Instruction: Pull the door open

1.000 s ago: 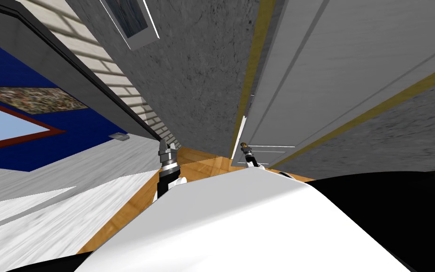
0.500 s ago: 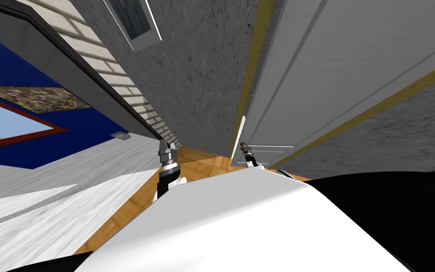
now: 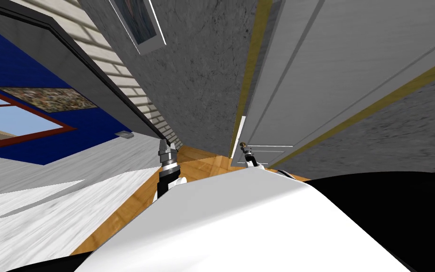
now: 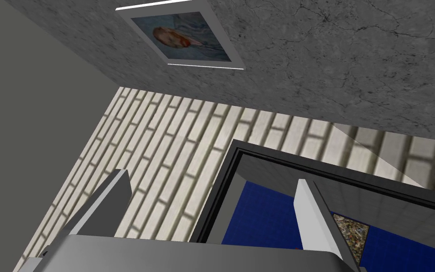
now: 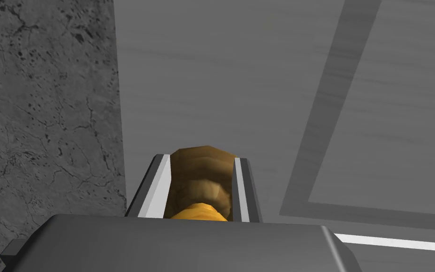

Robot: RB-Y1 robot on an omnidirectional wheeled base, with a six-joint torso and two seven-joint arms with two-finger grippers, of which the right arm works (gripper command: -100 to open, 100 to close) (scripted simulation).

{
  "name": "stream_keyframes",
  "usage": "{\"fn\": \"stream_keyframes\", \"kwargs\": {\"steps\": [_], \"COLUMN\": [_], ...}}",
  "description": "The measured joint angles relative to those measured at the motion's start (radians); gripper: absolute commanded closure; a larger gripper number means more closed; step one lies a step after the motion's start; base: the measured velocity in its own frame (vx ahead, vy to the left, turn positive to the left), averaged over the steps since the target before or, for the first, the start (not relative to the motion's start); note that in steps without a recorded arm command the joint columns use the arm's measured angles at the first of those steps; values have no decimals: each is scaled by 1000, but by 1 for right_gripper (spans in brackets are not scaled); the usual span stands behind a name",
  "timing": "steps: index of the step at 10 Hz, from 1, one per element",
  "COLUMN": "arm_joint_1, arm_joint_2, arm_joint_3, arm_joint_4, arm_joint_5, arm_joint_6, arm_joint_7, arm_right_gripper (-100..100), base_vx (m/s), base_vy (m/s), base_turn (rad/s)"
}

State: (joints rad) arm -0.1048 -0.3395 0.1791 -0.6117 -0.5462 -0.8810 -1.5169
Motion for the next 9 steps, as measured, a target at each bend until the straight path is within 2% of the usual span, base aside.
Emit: {"fn": "stream_keyframes", "kwargs": {"steps": [1, 2, 3, 5, 6, 7, 8, 9], "arm_joint_1": [11, -1, -6, -5, 11, 21, 7, 12], "arm_joint_2": [1, 4, 3, -20, -33, -33, -27, -38], "arm_joint_3": [-1, 3, 3, 11, 18, 21, 29, 41], "arm_joint_4": [-23, -1, 0, -11, -33, -42, -3, 2], "arm_joint_5": [-6, -7, -7, -1, 2, 3, 7, 12], "arm_joint_6": [8, -2, -9, -24, -20, -14, -30, -40], "arm_joint_7": [-12, -30, -34, -54, -63, -64, -74, -92], "arm_right_gripper": [100, 100, 100, 100, 100, 100, 100, 100], "base_vx": [-50, -27, -129, -188, -122, -63, -155, -237], "base_vy": [-25, -6, 26, 13, 2, -10, -42, -66], "base_turn": [23, 6, 115, 102, 15, -7, 146, 153]}}
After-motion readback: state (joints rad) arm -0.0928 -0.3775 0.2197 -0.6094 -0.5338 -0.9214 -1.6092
